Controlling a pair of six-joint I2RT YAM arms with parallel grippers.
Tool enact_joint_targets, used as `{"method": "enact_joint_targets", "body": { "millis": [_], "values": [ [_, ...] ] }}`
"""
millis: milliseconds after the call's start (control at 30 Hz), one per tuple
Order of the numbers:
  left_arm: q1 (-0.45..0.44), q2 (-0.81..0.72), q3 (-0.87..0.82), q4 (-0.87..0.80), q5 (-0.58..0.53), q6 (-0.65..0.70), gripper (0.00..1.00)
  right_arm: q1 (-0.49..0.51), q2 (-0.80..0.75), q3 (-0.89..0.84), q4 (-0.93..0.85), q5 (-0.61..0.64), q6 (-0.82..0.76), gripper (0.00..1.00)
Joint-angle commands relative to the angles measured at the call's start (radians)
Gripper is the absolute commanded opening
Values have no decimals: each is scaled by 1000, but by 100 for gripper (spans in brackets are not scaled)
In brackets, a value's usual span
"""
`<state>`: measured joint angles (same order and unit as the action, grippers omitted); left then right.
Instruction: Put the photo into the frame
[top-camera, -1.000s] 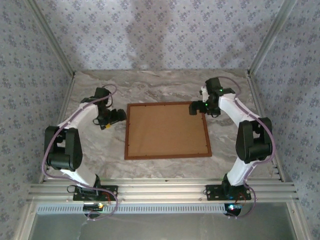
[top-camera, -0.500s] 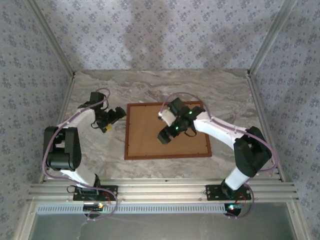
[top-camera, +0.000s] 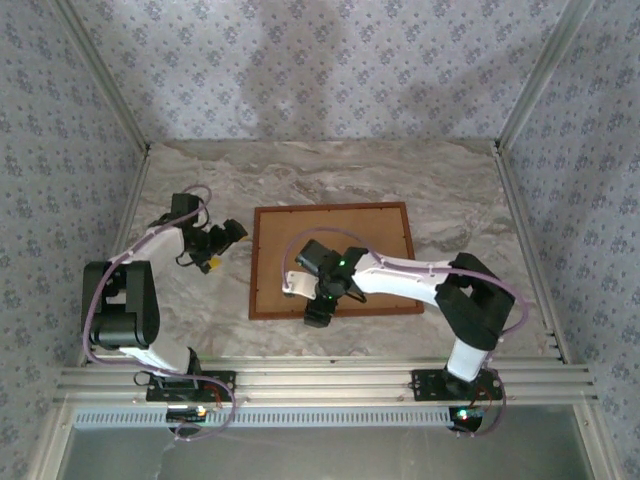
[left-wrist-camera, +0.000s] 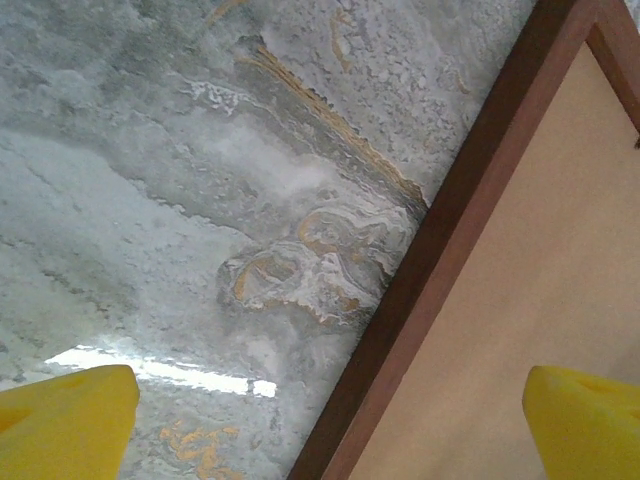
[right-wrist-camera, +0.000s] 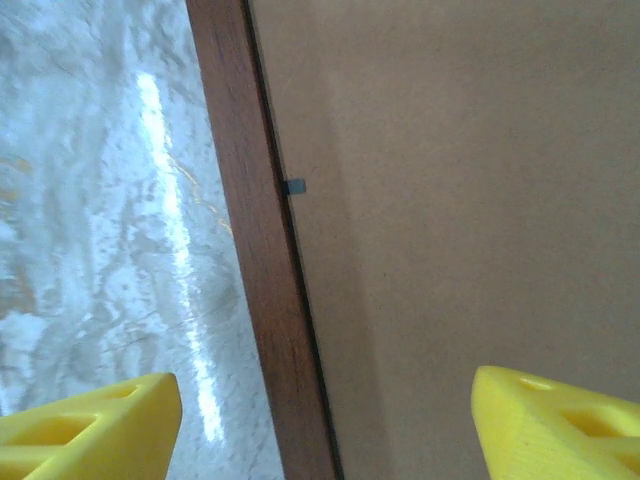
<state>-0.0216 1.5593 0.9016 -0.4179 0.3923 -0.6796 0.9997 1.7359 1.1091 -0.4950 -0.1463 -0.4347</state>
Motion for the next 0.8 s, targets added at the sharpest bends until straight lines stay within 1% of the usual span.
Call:
{"method": "enact_joint_targets", "body": {
  "millis": [0,133,200,300,433,567,767],
  "values": [
    [4,-22,-14,7,39,1,98,25,15,-37,68,94,-100,74],
    [5,-27,-15,6,38,0,98,45,21,-81,137,141,-149,68],
    [5,-21,-16,7,41,-4,98,54,22,-103,164,154,-181,67],
    [5,-13,-18,16,55,-10,99,57,22,-131,206,159,-193,65],
    [4,0,-17,29,68,-19,99,54,35,-151,251,169,-206,60],
    [4,13,-17,44,96,-27,98,58,56,-149,262,177,-214,50],
    [3,16,-21,47,104,-26,99,57,67,-144,244,163,-216,40]
  ]
}}
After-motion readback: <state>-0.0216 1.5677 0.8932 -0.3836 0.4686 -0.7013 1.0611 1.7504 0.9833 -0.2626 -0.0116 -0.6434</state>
